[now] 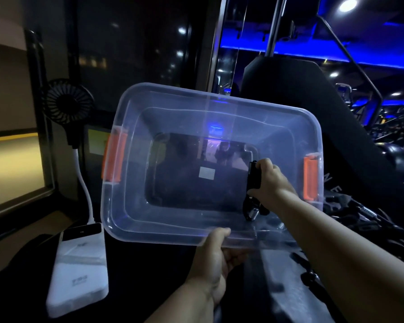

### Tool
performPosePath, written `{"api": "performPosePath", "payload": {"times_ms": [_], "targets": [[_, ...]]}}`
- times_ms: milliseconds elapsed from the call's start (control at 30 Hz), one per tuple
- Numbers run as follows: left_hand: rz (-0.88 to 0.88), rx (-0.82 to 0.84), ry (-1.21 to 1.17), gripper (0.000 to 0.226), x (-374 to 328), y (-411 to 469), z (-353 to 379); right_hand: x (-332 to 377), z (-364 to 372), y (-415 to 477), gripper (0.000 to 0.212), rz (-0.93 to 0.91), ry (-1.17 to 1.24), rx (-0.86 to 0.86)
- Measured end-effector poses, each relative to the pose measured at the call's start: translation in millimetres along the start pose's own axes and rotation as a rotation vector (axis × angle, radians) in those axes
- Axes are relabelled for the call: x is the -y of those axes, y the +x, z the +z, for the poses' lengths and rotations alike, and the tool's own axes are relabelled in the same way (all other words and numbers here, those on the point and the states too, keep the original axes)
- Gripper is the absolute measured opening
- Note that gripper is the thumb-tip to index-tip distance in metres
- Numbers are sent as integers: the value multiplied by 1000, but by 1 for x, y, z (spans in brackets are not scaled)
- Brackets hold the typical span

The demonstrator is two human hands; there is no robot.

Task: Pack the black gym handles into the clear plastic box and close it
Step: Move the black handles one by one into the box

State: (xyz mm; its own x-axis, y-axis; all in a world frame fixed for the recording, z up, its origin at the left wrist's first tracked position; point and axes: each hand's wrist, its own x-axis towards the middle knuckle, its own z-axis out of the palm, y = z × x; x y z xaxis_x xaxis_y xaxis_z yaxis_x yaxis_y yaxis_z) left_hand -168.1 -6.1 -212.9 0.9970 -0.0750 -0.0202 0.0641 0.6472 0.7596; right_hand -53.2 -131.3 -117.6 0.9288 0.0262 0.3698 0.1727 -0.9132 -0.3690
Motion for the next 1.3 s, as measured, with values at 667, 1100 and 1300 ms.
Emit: {"api": "performPosePath", "payload": {"times_ms": [667, 1100, 1300], "targets": [[7, 48, -35, 25, 6, 8, -5, -5, 19, 33, 81, -199, -723, -210], [-12, 18, -53, 32, 5, 7, -6, -2, 30, 28, 93, -377, -914, 63], [11, 30, -88, 20, -4, 1, -1, 3, 34, 30, 85, -310, -964, 33]]}}
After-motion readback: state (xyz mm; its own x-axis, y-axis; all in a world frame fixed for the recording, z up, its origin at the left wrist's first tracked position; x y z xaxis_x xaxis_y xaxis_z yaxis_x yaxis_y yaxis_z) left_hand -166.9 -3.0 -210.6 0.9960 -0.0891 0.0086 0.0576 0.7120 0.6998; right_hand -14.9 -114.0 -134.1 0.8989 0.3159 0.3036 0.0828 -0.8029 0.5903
